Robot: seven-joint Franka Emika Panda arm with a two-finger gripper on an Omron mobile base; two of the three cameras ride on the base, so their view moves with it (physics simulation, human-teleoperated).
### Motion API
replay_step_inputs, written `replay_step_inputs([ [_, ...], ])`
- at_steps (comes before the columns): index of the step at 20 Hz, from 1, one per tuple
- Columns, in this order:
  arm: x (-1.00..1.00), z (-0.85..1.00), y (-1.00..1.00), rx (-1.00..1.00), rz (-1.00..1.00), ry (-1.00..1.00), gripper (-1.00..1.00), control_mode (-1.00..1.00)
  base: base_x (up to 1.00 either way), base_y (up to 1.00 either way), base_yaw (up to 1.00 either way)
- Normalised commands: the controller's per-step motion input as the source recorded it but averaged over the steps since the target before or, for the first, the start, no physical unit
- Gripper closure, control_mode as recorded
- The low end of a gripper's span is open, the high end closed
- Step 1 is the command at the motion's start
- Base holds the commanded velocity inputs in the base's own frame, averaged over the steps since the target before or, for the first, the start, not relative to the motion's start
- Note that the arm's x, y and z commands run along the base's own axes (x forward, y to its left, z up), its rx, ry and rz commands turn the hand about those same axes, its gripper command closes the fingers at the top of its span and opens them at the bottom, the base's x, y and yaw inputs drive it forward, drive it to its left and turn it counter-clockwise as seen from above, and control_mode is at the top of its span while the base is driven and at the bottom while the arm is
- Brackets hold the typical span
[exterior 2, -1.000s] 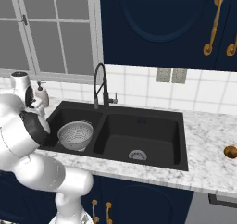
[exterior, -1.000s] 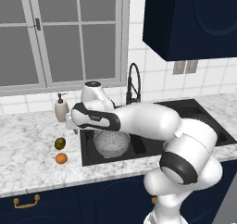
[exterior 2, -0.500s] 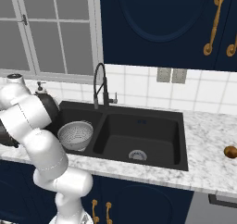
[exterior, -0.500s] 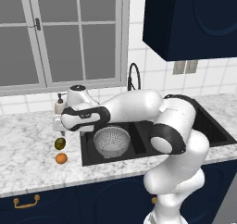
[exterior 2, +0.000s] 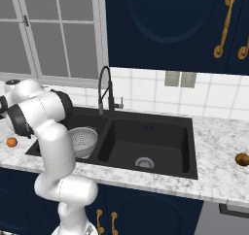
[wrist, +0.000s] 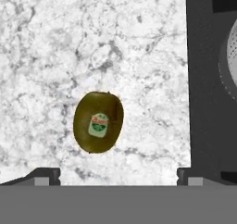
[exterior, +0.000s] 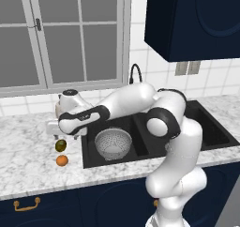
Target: Put the colander in the sink, put the pear, kiwi, tangerine in the colander, and turn on the sink faucet and pour water over the colander.
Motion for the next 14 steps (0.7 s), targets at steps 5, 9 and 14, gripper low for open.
replay_step_inputs([
  [5, 0.17, -0.24, 0.08, 0.0, 0.0, 0.0, -1.0, -1.0, 0.0, 0.0, 0.0],
  [9, 0.12, -0.3, 0.02, 0.01, 0.0, 0.0, -1.0, -1.0, 0.0, 0.0, 0.0],
  [14, 0.07, -0.25, 0.06, 0.04, 0.0, 0.0, -1.0, -1.0, 0.0, 0.0, 0.0],
])
